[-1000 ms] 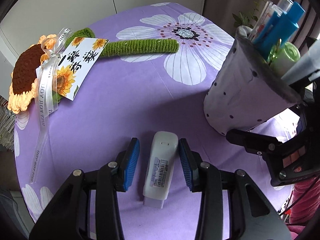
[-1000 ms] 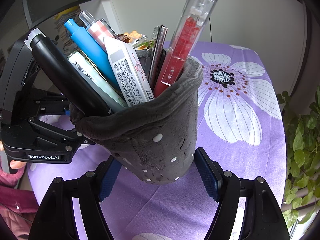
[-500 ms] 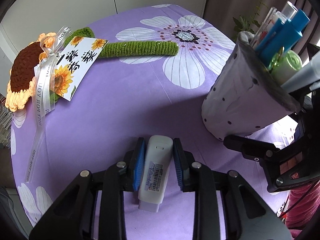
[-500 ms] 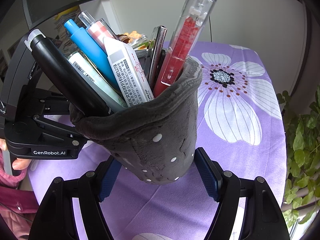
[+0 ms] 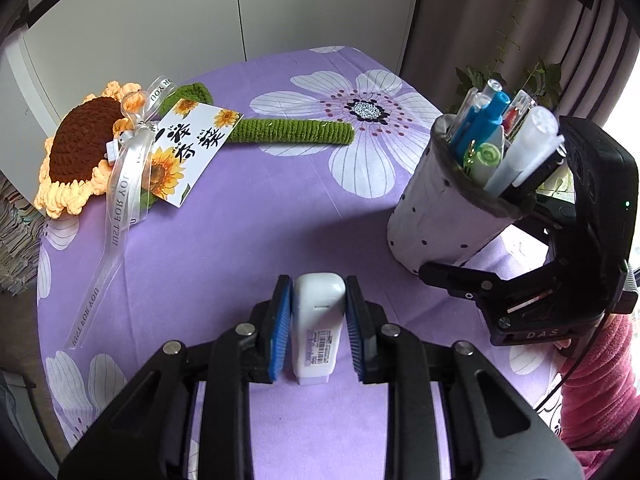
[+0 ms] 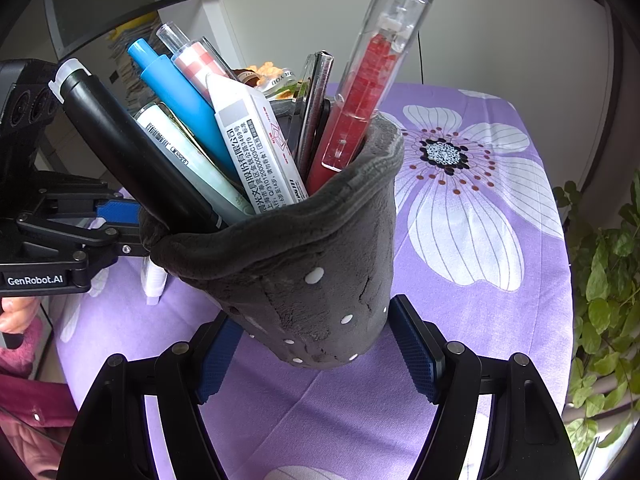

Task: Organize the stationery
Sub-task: 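Lift the white correction tape into the pen holder and open the left tool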

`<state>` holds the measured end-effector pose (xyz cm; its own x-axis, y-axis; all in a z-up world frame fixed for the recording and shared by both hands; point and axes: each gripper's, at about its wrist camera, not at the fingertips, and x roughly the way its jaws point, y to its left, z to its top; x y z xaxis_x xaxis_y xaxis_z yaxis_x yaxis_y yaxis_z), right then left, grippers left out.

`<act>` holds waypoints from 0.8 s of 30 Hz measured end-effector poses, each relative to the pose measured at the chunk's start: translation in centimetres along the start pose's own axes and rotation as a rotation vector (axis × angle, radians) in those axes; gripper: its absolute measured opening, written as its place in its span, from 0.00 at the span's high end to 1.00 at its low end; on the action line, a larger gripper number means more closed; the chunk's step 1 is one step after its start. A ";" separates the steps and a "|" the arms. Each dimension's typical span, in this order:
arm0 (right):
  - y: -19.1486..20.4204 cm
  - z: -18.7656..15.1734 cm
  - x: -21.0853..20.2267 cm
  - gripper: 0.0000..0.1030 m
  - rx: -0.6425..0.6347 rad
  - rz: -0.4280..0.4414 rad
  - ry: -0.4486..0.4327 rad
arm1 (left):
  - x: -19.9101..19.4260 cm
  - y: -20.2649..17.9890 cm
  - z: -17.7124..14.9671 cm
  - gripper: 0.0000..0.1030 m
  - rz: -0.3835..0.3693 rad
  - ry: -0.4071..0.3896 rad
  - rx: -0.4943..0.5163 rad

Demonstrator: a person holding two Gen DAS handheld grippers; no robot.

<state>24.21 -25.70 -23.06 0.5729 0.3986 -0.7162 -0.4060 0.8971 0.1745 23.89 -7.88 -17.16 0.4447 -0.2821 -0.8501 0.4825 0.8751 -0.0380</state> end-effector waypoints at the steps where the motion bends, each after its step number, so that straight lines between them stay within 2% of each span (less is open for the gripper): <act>1: 0.0 0.0 0.0 0.27 0.000 0.000 0.000 | -0.4 0.1 -0.1 0.77 -0.006 -0.005 -0.004; 9: 0.0 0.0 0.0 0.27 0.000 0.000 0.000 | -4.0 -0.1 0.6 0.77 -0.045 -0.086 -0.009; 12: 0.0 0.0 0.0 0.27 0.000 0.000 0.000 | -5.7 -0.5 1.5 0.77 -0.059 -0.132 0.009; 20: 0.1 0.0 0.0 0.27 0.001 0.001 0.000 | -12.0 -2.5 4.7 0.77 -0.153 -0.297 0.067; 24: 0.1 0.0 0.0 0.27 0.001 0.001 -0.001 | -12.9 -4.4 6.2 0.77 -0.184 -0.341 0.111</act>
<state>24.20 -25.64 -23.07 0.5729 0.3996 -0.7156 -0.4057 0.8969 0.1761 20.70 -10.56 -2.75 0.5594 -0.5604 -0.6108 0.6473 0.7556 -0.1005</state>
